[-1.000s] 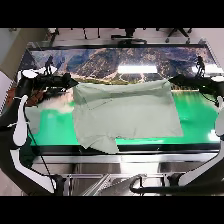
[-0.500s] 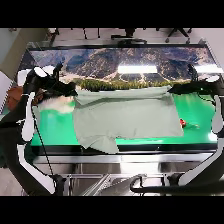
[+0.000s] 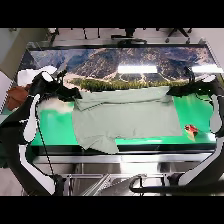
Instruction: Fold the shirts.
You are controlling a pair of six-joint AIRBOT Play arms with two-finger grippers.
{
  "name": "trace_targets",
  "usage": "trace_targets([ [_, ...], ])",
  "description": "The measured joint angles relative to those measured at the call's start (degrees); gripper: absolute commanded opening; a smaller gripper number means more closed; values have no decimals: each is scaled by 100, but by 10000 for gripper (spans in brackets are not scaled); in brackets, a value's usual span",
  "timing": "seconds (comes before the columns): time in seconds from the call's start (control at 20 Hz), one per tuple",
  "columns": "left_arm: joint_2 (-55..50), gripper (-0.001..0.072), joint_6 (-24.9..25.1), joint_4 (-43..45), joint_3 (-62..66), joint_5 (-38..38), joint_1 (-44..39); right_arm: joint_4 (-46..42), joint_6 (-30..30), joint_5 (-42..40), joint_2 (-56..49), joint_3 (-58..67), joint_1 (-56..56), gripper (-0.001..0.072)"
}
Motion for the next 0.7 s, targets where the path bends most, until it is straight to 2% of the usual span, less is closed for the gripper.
trace_targets([
  [0.05, 4, 655, -42, -4, 144, -131, -4, -17, 48, 46, 98, 2, 0, 504],
  [0.1, 22, 655, -122, -2, 323, -306, 13, -94, 146, 83, 236, 2, -22, 532],
  [0.25, 269, 654, -319, -2, 605, -968, 149, -433, 592, 293, 739, 2, -214, 529],
  [0.4, 918, 654, -442, 4, -50, -1456, 315, -675, 918, 717, 1191, -103, -592, 528],
  [0.55, 2022, 655, -442, 20, -1832, -1528, 385, -732, 1051, 1097, 1471, -535, -997, 527],
  [0.7, 3246, 655, -487, -39, -4098, -1051, 415, -761, 1108, 1270, 1609, -1202, -1392, 527],
])
